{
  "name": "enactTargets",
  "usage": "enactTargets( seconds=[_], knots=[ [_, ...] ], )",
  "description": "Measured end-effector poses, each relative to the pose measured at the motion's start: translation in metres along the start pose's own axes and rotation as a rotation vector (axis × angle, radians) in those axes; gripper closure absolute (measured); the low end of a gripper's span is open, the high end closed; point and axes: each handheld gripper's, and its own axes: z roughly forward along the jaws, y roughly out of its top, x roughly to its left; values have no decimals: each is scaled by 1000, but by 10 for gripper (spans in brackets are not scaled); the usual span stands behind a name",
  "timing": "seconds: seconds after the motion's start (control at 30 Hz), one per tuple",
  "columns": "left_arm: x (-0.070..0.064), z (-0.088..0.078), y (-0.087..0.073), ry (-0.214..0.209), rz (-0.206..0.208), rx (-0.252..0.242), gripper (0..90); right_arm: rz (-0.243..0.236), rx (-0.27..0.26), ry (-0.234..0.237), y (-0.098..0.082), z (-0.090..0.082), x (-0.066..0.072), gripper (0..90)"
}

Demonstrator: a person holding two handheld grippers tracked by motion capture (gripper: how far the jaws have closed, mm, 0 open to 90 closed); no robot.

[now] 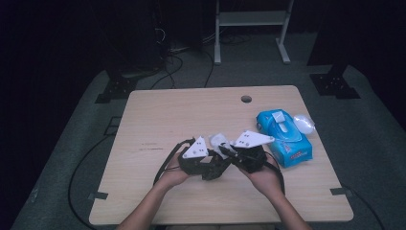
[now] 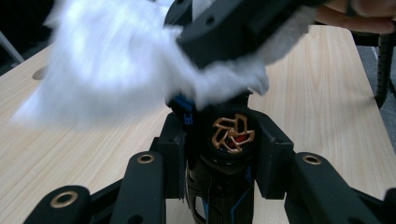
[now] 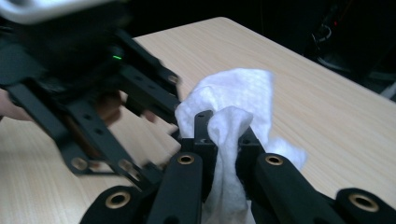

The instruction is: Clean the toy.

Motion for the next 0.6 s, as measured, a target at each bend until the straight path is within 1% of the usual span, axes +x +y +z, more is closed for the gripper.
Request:
enactTargets(
  seconds=[0.03, 0.07, 0.1, 0.17, 0.2, 0.23, 0.27, 0.3, 0.33, 0.4, 0.47, 0.53, 0.6],
  knots=[
    [0, 0, 0, 0, 0, 0, 609, 0, 0, 0, 0, 0, 0, 837],
    [-1, -1, 1, 0, 2, -6, 609, -10, -7, 25, 4, 1, 4, 837],
    [-1, -2, 1, -1, 0, -8, 610, -12, -7, 26, 5, 1, 4, 837],
    [-1, -3, 1, -2, -2, -12, 610, -13, -6, 22, 6, 1, 4, 837],
    [-1, -4, 1, 5, 0, -11, 610, -5, -3, 4, 4, -1, -2, 837],
    [-1, -4, 1, 5, 0, -11, 611, -5, -3, 4, 4, -1, -2, 837],
    [0, -4, 0, 2, -4, -11, 611, 19, -1, -12, 0, -3, -8, 837],
    [0, -3, 0, 0, -5, -10, 611, 29, 0, -14, -1, -4, -8, 837],
    [0, -2, 0, 0, -4, -11, 611, 25, 0, -14, -1, -4, -7, 837],
    [-1, -1, 1, -6, -2, -11, 612, 16, -9, 13, 0, -2, -2, 837],
    [-1, -2, 2, -4, -7, -21, 615, -4, -14, 18, 2, -1, 2, 837],
    [-1, -5, 2, 1, -11, -31, 619, 10, -29, 20, 2, -3, -1, 837],
    [0, -6, 2, 4, -11, -29, 617, 26, -35, 4, -1, -6, -7, 837]
  ],
)
